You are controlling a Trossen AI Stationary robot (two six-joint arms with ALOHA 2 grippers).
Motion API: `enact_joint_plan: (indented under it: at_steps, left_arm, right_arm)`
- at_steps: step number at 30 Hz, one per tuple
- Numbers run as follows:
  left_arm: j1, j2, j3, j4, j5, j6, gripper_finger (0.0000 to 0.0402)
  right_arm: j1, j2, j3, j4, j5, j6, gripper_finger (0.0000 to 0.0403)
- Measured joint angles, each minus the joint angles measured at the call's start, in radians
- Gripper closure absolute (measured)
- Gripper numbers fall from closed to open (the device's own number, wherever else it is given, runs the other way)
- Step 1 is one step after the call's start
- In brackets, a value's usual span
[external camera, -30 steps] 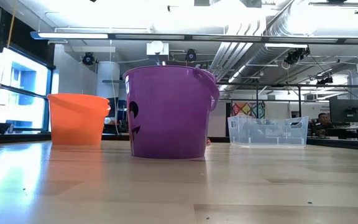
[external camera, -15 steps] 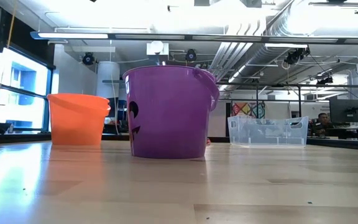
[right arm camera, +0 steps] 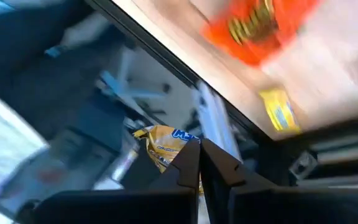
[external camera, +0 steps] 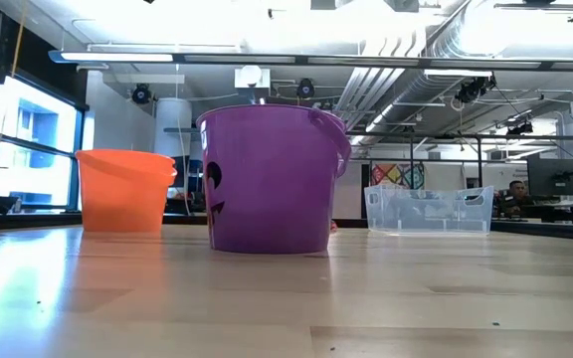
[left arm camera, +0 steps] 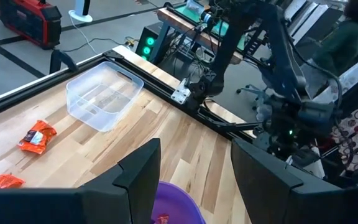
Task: Sort candy by brand, put in halloween buckets
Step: Put the yellow candy into the purple bucket
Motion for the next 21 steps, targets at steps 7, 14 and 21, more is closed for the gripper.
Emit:
enact_joint_plan:
  at_steps: [7,14,21]
  left_arm:
    - [0.0,0.0,0.0,0.004,-0.002,-0.001,0.0218]
    - [0.0,0.0,0.0,0.004,-0.002,-0.003,0.0218]
    - [0.0,0.0,0.0,0.006,-0.002,-0.003,0.0218]
  right_arm:
    - [-0.227,-0.09,0.0,0.026,0.256,-0.258,0.0402]
    - [-0.602,0.001,0.0,0.322,0.283,-0.729,0.0403]
    - [-0.791,0.103,0.085,0.558,0.295,-0.966,0.0403]
